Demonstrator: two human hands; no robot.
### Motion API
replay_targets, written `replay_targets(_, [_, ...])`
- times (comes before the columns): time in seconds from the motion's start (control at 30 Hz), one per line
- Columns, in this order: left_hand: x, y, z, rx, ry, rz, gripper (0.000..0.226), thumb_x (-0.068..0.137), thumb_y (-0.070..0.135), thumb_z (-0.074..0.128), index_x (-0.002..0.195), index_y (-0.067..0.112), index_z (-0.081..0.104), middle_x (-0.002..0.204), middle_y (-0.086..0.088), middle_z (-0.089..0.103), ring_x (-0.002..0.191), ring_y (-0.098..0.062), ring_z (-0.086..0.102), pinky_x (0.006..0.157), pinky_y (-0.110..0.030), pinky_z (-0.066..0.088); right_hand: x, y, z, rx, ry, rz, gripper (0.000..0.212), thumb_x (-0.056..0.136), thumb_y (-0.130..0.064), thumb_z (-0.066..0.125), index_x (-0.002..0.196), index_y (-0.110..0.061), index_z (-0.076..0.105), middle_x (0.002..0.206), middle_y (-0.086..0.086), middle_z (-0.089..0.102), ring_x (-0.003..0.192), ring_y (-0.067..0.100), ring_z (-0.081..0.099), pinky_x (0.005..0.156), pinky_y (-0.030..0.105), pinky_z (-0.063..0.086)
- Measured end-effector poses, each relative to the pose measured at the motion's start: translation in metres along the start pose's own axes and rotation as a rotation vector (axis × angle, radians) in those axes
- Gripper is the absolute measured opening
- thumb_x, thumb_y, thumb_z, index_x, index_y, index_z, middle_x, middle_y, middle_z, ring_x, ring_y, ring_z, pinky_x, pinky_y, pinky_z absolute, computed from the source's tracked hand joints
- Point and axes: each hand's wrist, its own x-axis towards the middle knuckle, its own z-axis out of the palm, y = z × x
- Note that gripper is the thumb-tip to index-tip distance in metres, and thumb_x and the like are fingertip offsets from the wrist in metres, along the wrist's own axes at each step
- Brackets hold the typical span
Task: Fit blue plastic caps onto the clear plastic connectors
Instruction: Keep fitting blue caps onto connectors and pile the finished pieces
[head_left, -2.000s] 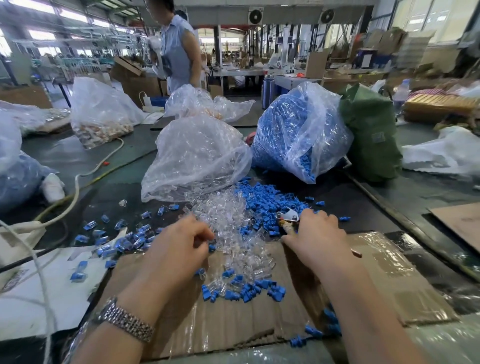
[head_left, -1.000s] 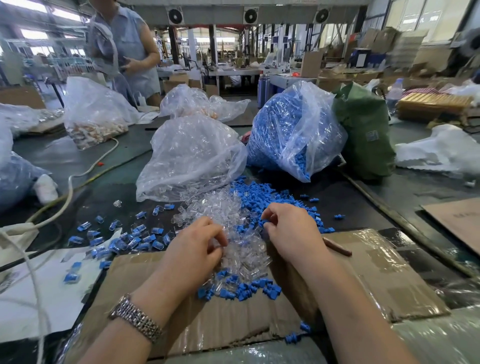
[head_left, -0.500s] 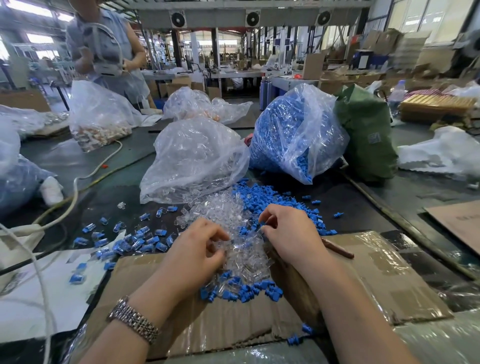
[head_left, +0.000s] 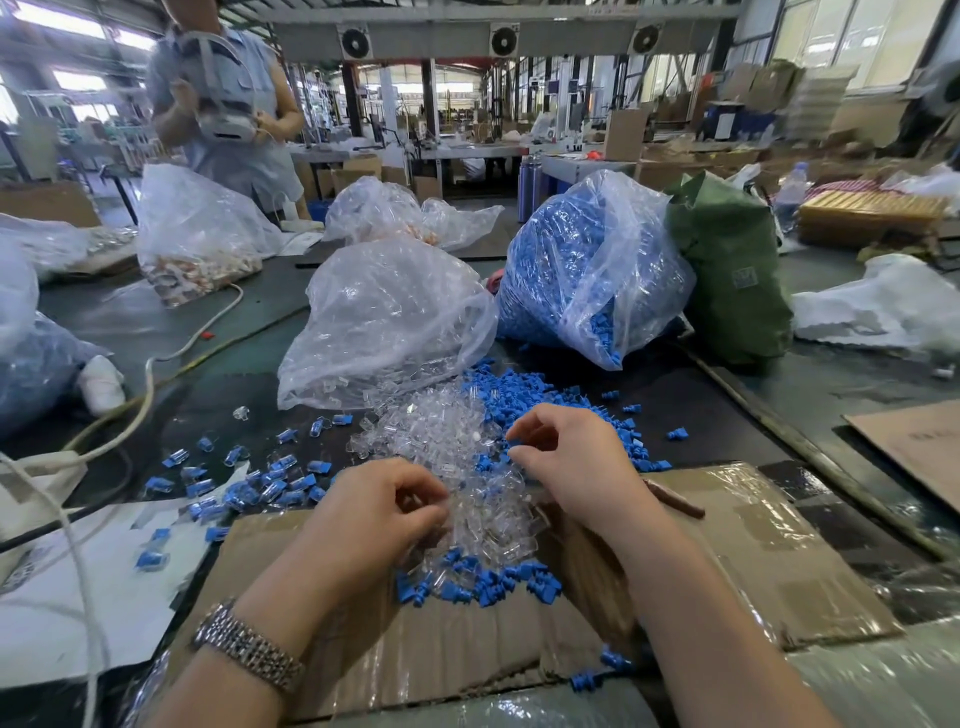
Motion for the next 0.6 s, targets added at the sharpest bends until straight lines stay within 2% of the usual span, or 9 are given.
replay_targets(0.1, [0.002,0.000,-0.002,-0.213,0.046,-0.022,0.018,0.091,0.022,0.073,0.102,0.037,0.073,0.087,0.015,0.075,0.082,0.007,0.068,0.071,-0.006,0.050,0.000,-0.002,-0.002,0.247,-0.051,0.021,0.009,0.087,-0.019,0.079,0.091,-0.024,0.073,0.085,-0.002,0.074,0.080,0.011,0.070,0.070,0.022,0.056])
replay_targets(0.17, [0.003,0.001,-0.004,-0.408,0.027,-0.036,0.026,0.091,0.015,0.073,0.108,0.035,0.073,0.092,0.011,0.076,0.083,-0.004,0.072,0.073,-0.012,0.054,-0.002,-0.004,-0.003,0.492,-0.139,0.019,0.010,0.085,-0.013,0.081,0.089,-0.019,0.075,0.081,0.001,0.075,0.074,0.011,0.070,0.064,0.018,0.052])
replay_targets(0.27, [0.004,0.003,-0.005,-0.720,-0.017,-0.101,0.030,0.082,0.007,0.076,0.109,0.015,0.068,0.096,-0.005,0.077,0.089,-0.021,0.075,0.075,-0.024,0.059,-0.004,-0.007,-0.002,0.773,-0.226,-0.008,0.008,0.082,-0.006,0.080,0.084,-0.013,0.076,0.078,0.006,0.075,0.074,0.015,0.073,0.067,0.018,0.055])
replay_targets(0.33, [0.004,0.002,-0.004,-0.837,-0.062,-0.134,0.030,0.075,0.015,0.077,0.104,0.010,0.071,0.095,-0.010,0.077,0.088,-0.022,0.075,0.073,-0.024,0.059,-0.005,-0.009,-0.002,0.854,-0.258,-0.035,0.009,0.083,-0.004,0.078,0.084,-0.012,0.078,0.082,0.013,0.076,0.078,0.021,0.076,0.072,0.022,0.058])
replay_targets(0.4, [0.005,0.001,-0.003,-0.921,-0.092,-0.143,0.025,0.074,0.021,0.077,0.099,0.015,0.077,0.097,-0.014,0.077,0.089,-0.023,0.075,0.072,-0.025,0.059,-0.007,-0.011,-0.001,0.838,-0.272,-0.098,0.010,0.086,-0.003,0.075,0.088,-0.012,0.079,0.084,0.014,0.077,0.080,0.021,0.076,0.073,0.022,0.058])
replay_targets(0.5, [0.006,-0.002,-0.002,-1.032,-0.090,-0.126,0.025,0.077,0.021,0.077,0.101,0.018,0.079,0.104,-0.016,0.077,0.093,-0.024,0.074,0.074,-0.025,0.059,-0.009,-0.013,-0.001,0.639,-0.215,-0.199,0.008,0.090,-0.005,0.073,0.092,-0.013,0.076,0.079,0.003,0.076,0.071,0.008,0.071,0.064,0.015,0.052])
replay_targets(0.6, [0.007,-0.004,-0.002,-1.015,-0.084,-0.094,0.025,0.081,0.021,0.076,0.105,0.018,0.079,0.105,-0.013,0.077,0.091,-0.020,0.074,0.072,-0.023,0.057,-0.010,-0.015,0.001,0.485,-0.163,-0.260,0.008,0.091,-0.009,0.073,0.092,-0.017,0.076,0.077,-0.002,0.074,0.070,0.005,0.066,0.068,0.016,0.050])
